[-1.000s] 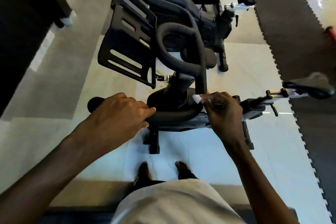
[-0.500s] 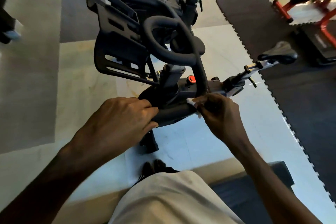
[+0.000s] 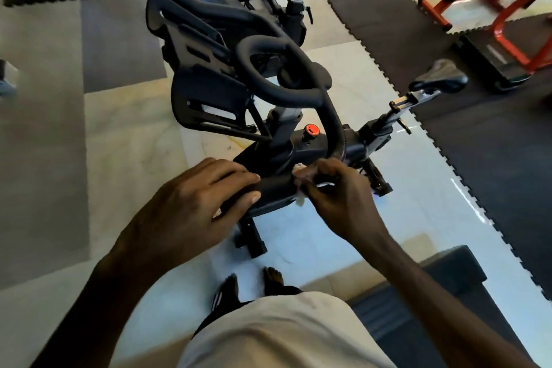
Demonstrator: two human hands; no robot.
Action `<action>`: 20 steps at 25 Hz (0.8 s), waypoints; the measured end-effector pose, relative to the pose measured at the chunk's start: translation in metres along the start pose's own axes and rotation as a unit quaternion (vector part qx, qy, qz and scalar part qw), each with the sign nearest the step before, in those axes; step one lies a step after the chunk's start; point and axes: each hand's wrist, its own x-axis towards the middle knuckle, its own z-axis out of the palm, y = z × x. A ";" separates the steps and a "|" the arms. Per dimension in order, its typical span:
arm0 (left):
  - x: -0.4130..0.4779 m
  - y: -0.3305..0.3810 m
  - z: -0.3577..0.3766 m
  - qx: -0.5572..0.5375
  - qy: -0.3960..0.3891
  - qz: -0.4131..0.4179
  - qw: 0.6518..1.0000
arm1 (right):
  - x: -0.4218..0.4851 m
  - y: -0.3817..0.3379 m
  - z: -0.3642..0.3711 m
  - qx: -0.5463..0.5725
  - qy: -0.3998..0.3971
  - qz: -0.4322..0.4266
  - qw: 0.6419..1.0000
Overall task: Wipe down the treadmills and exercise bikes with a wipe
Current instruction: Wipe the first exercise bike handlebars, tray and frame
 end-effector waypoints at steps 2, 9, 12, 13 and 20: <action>-0.009 -0.008 -0.005 -0.046 -0.002 -0.005 0.999 | 0.007 -0.002 -0.002 -0.024 0.048 0.010 0.998; -0.015 -0.021 -0.011 -0.149 0.017 0.016 0.988 | 0.012 -0.021 0.003 -0.177 0.085 0.155 0.968; -0.016 -0.026 -0.011 -0.178 0.031 0.032 0.983 | 0.006 -0.039 0.011 -0.062 0.102 0.199 0.973; -0.017 -0.027 -0.010 -0.188 0.034 0.035 0.981 | 0.002 -0.045 0.014 -0.040 0.104 0.195 0.974; -0.023 -0.033 -0.005 -0.250 0.083 0.015 0.965 | -0.003 -0.065 0.033 -0.061 0.125 0.173 0.975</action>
